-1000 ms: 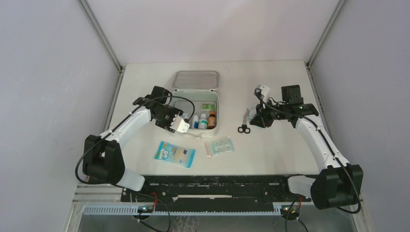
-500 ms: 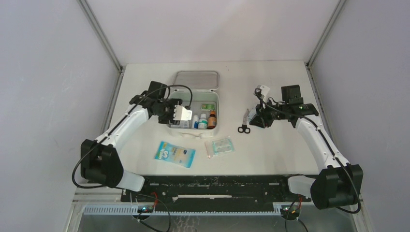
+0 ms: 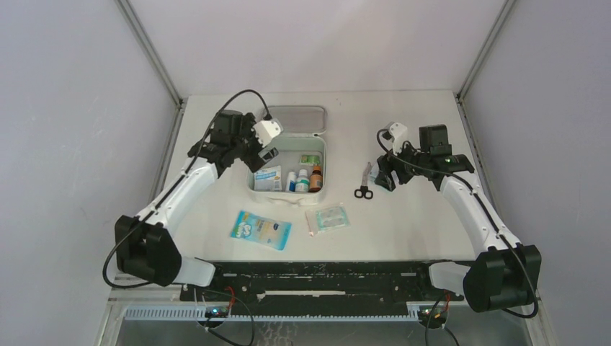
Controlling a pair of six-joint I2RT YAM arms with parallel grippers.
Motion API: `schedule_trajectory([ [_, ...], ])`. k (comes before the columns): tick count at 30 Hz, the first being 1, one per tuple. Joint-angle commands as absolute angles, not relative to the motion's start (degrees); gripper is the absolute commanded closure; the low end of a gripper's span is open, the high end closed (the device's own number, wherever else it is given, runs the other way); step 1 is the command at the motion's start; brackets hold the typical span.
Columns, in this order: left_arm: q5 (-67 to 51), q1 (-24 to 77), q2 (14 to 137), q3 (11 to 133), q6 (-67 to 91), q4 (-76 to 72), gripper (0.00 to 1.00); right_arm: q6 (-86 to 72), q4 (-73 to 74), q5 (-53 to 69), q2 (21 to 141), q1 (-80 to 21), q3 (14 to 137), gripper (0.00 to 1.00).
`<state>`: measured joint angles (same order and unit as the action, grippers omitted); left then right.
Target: Organize the medicine kit
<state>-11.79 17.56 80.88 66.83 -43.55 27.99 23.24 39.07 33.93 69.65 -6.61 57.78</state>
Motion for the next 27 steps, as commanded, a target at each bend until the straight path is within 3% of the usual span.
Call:
schedule_trajectory([
  [1,-6.6,17.1,74.4,67.7,-28.9,20.7,0.0,22.5,36.6,23.3,68.6,-9.2,57.7,0.21],
  [4,-8.3,17.0,72.9,66.5,-26.6,23.1,0.0,23.3,36.2,20.8,69.3,-11.2,57.6,0.15],
  [27,-17.8,18.4,67.8,61.9,-24.2,22.8,0.0,16.3,32.7,24.8,96.6,-17.1,63.8,0.22],
])
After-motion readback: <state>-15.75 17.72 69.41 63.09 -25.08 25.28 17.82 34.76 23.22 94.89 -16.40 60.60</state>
